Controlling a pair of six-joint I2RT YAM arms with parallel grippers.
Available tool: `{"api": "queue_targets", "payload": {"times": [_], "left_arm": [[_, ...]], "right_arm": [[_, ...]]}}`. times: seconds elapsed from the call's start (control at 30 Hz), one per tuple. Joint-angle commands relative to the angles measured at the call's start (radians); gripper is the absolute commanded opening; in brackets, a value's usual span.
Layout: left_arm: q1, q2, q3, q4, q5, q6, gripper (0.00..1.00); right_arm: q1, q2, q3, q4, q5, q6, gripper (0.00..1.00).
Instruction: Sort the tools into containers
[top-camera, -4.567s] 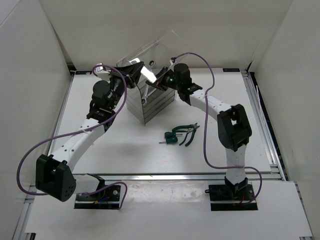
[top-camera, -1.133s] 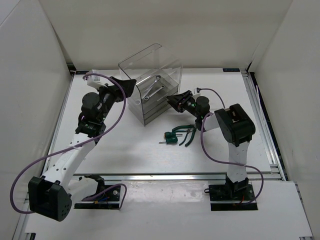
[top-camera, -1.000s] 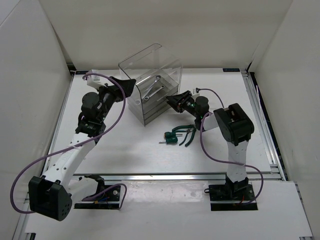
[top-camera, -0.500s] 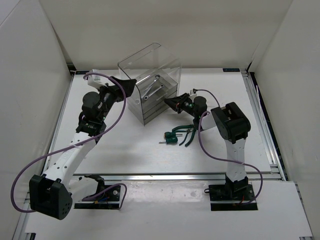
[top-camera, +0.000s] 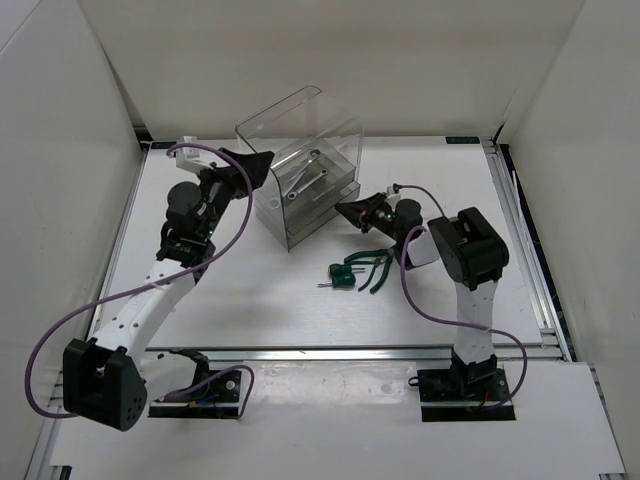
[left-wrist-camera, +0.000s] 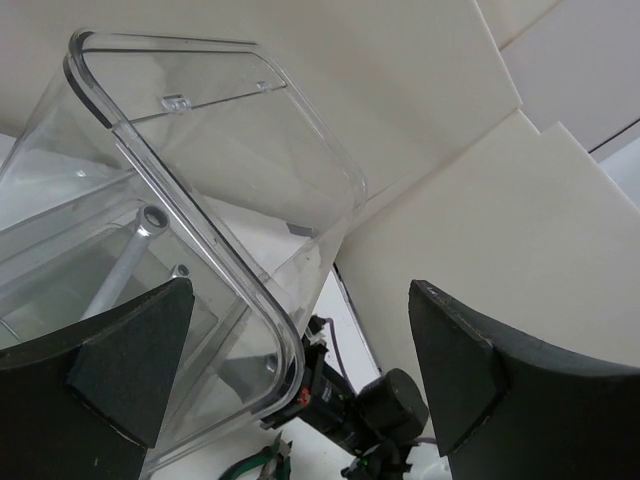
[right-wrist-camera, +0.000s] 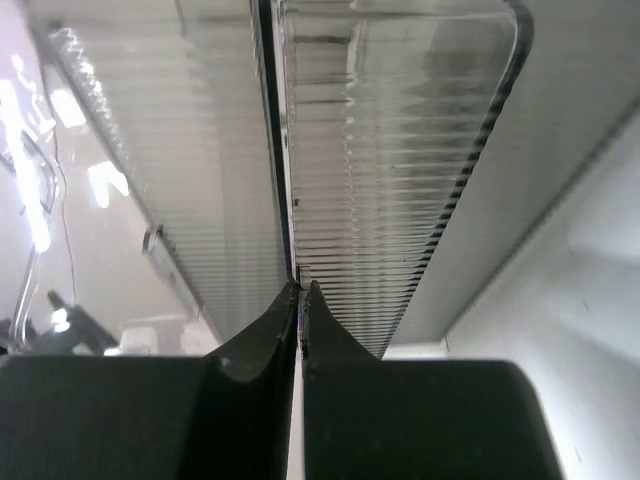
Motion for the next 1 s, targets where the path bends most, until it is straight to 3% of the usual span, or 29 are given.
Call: {"api": "queue_targets", "payload": {"times": [0.0, 0.67, 0.87, 0.9, 0.97], "left_arm": [[0.003, 0.023, -0.007, 0.072, -0.007, -0.032, 0.99], [0.017, 0.143, -0.007, 0.195, -0.068, -0.147, 0.99], [0.015, 0.152, -0.006, 0.198, -0.065, -0.150, 0.99], [0.015, 0.152, -0.004, 0.198, -0.068, -0.150, 0.99], [0.015, 0.146, -0.006, 0.187, -0.068, -0.144, 0.99]], "right_arm": [[-0.028, -0.067, -0.070, 0.002, -0.044, -0.030, 0.00], [-0.099, -0.368, -0.393, -0.176, -0.104, -0.125, 0.00], [-0.102, -0.472, -0.367, -0.348, -0.088, -0.223, 0.29], [-0.108, -0.499, -0.361, -0.394, -0.071, -0.254, 0.36], [-0.111, -0.564, -0.324, -0.587, -0.051, -0.391, 0.40]]}}
